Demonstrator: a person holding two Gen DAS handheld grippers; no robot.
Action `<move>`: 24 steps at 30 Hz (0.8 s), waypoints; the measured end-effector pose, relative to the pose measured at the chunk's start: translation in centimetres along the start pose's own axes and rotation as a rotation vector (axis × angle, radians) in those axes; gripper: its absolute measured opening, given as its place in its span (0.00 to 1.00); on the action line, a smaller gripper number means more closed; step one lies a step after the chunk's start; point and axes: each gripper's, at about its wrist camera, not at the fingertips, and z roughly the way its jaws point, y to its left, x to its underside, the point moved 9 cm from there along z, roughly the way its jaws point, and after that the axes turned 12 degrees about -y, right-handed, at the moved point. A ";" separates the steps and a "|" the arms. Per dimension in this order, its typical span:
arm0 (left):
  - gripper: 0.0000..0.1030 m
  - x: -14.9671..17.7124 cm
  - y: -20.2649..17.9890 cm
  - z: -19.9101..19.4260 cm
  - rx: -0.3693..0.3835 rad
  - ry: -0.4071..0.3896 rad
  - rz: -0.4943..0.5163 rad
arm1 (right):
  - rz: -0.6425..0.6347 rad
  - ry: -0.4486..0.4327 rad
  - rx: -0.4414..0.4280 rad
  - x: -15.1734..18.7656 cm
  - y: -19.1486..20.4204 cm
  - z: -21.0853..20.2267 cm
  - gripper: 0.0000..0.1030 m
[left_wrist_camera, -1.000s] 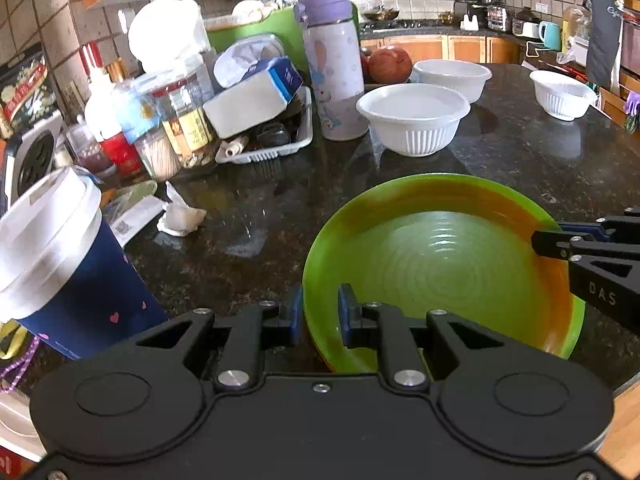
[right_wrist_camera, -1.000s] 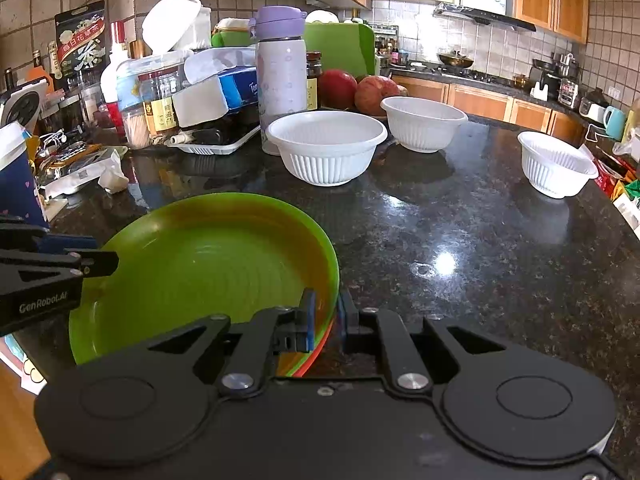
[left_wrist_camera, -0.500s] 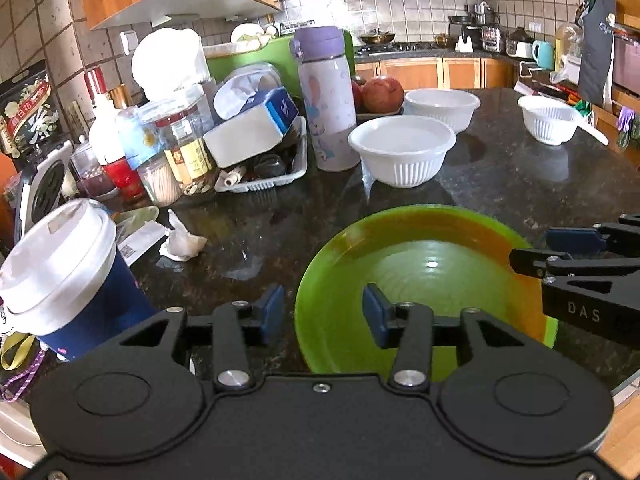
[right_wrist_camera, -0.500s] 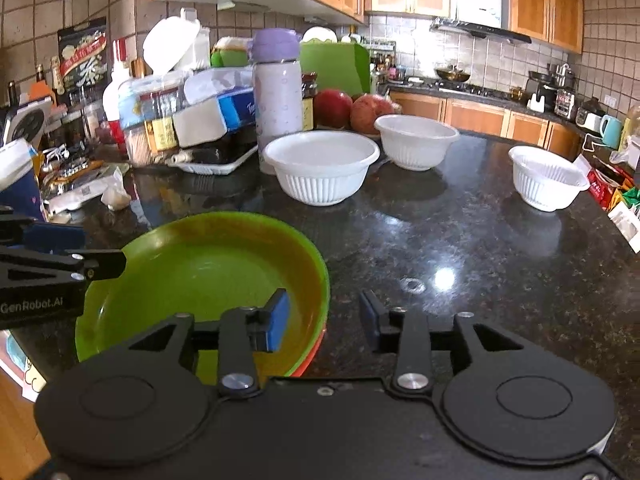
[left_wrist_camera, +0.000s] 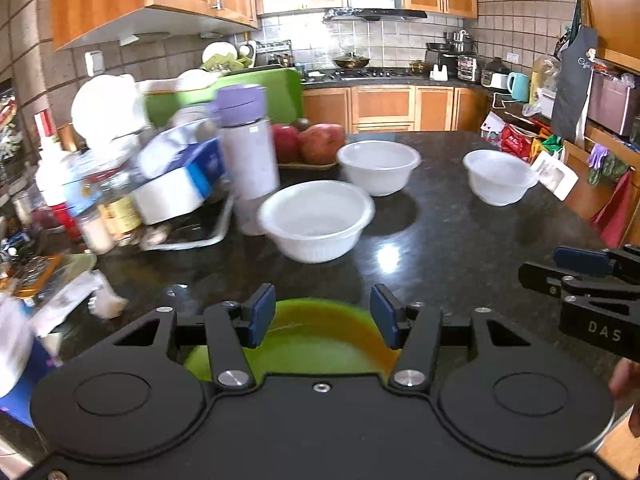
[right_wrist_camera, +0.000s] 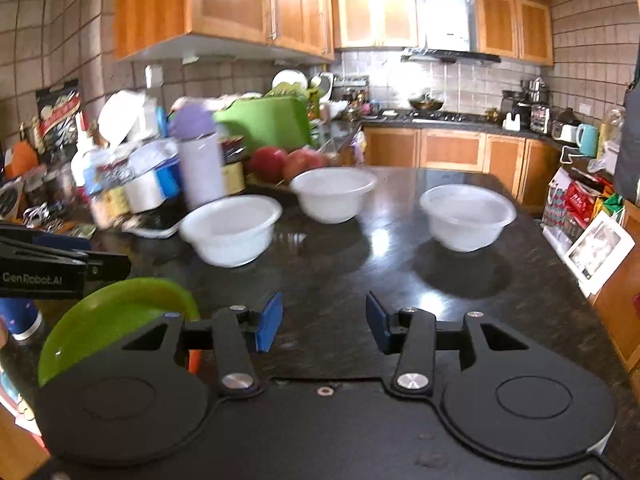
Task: Organize plates and bowls
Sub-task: 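Open the left gripper and withdraw it from the green plate, then move the left gripper toward a white ribbed bowl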
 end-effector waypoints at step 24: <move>0.56 -5.4 -16.5 15.8 -0.048 0.219 0.013 | 0.044 0.134 -0.049 -5.0 -21.7 13.4 0.39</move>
